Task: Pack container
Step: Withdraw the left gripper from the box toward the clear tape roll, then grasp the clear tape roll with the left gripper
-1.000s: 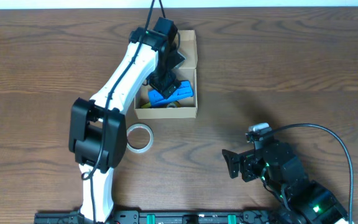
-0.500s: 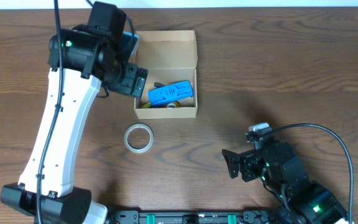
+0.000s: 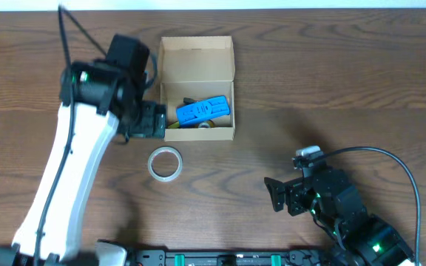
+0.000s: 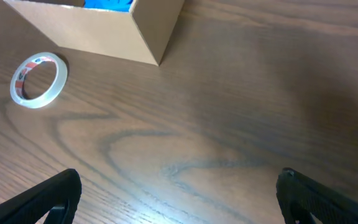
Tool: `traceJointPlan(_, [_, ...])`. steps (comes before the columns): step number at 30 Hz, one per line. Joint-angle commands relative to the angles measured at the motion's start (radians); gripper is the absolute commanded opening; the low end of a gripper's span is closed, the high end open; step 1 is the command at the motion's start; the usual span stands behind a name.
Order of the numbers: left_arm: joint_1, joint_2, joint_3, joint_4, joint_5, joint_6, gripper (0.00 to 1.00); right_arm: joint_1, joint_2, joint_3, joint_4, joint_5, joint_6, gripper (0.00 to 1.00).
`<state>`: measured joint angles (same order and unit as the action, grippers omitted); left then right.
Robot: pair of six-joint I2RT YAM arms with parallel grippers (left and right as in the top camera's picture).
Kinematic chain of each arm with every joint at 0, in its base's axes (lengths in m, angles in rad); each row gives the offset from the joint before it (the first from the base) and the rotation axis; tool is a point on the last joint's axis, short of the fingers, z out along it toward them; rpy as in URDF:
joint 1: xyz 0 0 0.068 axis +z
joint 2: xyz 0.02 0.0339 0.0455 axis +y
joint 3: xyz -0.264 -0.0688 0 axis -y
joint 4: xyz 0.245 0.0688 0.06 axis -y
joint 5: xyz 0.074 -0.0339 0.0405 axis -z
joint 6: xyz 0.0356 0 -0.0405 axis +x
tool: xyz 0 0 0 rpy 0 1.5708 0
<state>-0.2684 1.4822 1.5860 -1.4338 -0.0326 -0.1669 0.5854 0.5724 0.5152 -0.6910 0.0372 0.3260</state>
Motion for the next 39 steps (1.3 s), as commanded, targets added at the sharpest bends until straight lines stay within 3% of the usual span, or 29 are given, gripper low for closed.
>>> traceJointPlan(1, [0.006,-0.099,-0.146,0.048,-0.019,-0.085,0.95,-0.009,-0.003,0.002,-0.001,0.008,0.01,0.99])
traceJointPlan(11, [0.006,-0.247,-0.537,0.274,0.031,-0.34,0.95,-0.009,-0.003,0.002,-0.001,0.008,0.01,0.99])
traceJointPlan(23, [0.006,-0.241,-0.766,0.541,0.065,-0.782,0.95,-0.009,-0.003,0.002,-0.002,0.007,0.01,0.99])
traceJointPlan(31, [0.006,-0.205,-0.829,0.657,0.075,-0.865,0.95,-0.009,-0.003,0.002,-0.001,0.007,0.01,0.99])
traceJointPlan(39, [0.006,-0.05,-0.83,0.7,0.087,-0.882,0.96,-0.009,-0.003,0.002,-0.002,0.007,0.01,0.99])
